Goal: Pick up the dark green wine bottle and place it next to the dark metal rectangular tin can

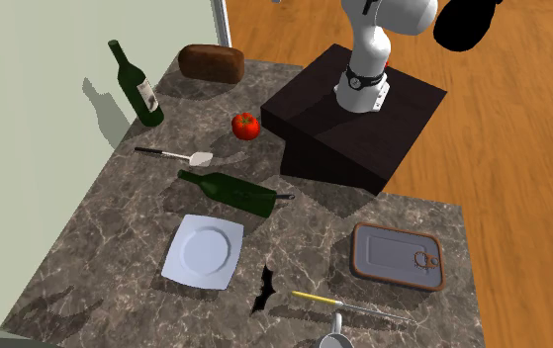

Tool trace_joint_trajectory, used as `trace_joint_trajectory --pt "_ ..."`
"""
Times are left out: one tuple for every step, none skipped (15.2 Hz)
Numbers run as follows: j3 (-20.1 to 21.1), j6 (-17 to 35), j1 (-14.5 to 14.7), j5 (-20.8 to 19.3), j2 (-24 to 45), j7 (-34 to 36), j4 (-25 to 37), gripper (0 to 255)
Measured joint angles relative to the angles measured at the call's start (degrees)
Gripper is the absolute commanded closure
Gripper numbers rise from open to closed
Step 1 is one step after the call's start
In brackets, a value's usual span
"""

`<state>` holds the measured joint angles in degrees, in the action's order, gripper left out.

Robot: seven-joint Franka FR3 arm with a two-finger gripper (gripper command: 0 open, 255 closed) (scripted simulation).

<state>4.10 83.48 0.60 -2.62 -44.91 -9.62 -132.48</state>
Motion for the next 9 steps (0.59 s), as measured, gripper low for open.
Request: trace_joint_trajectory --pt "0.0 0.0 0.0 0.0 0.0 0.0 0.0 0" --pt "0.2 0.8 -0.3 0.2 0.9 0.7 -0.2 0" --pt "0.5 1.9 -0.6 0.5 2.1 2.0 -0.3 0" --pt "0.7 3.3 -1.1 0.7 3.7 3.2 -0.5 0" --pt "0.7 4.8 -1.7 0.8 5.1 4.3 -0.8 0" --pt "0.8 6.4 -2.3 0.9 7.3 5.6 -0.6 0" --pt "0.9 7.6 -2.9 1.1 9.1 6.9 -0.4 0" --pt "0.9 8.9 -3.5 1.1 10.8 8.1 -0.2 0" --pt "1.3 10.2 -3.9 1.4 12.7 9.8 0.0 0"
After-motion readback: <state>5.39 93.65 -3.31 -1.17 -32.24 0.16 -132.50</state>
